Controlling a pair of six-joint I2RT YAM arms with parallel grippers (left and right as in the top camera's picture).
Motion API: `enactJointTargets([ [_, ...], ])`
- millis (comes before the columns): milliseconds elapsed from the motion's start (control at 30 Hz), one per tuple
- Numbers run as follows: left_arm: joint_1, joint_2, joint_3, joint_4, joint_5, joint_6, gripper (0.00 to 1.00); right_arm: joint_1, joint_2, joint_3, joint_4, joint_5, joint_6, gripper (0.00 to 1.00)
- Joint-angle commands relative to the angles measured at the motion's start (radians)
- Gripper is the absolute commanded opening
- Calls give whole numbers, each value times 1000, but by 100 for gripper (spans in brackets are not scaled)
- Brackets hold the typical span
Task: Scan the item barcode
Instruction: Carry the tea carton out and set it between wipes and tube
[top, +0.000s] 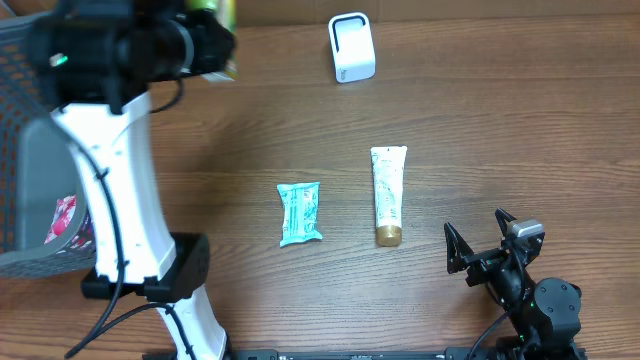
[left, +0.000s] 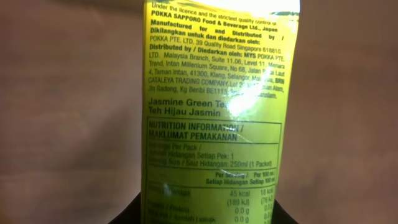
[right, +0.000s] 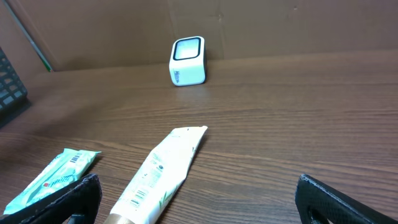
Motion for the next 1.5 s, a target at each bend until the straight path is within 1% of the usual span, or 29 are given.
enactJointTargets([
  [0, -71, 23, -129, 5, -4, 18, 8, 6, -12, 7, -21, -13, 4, 100],
  [100, -124, 34, -271, 10, 0, -15, 9, 6, -12, 7, -21, -13, 4, 100],
  [200, -178, 46, -416, 51, 21, -34, 9, 6, -12, 7, -21, -13, 4, 100],
  [400, -291, 79, -712, 258, 114, -36, 8, 6, -12, 7, -21, -13, 4, 100],
  [500, -334, 113, -818, 345, 126, -76, 8, 6, -12, 7, -21, -13, 4, 100],
  [667, -375, 186, -918, 417, 126, -132, 5, 6, -12, 7, -21, -13, 4, 100],
  [867, -399, 250, -933, 387, 126, -134, 7, 6, -12, 7, -21, -13, 4, 100],
  [900, -401, 251, -933, 385, 126, -134, 9, 6, -12, 7, -21, -13, 4, 100],
  [933, -401, 252, -933, 385, 127, -134, 18, 6, -12, 7, -21, -13, 4, 100],
  [967, -402, 252, -933, 386, 127, -134, 38, 6, -12, 7, -21, -13, 4, 100],
  [1000, -402, 252, -932, 386, 128, -134, 55, 6, -12, 7, -21, -13, 4, 100],
  [1033, -402, 252, -931, 385, 132, -130, 65, 6, -12, 7, -21, -13, 4, 100],
  [1100, -399, 252, -931, 384, 152, -111, 73, 6, -12, 7, -21, -13, 4, 100],
  [1200, -385, 251, -918, 364, 185, -90, 75, 6, -12, 7, -21, -13, 4, 100],
  [1300, -364, 251, -860, 312, 196, -51, 69, 6, -12, 7, -21, -13, 4, 100],
  [1367, -352, 251, -793, 262, 199, -29, 66, 6, -12, 7, -21, -13, 4, 100],
  [1467, -328, 251, -611, 151, 200, 19, 63, 6, -12, 7, -21, -13, 4, 100],
])
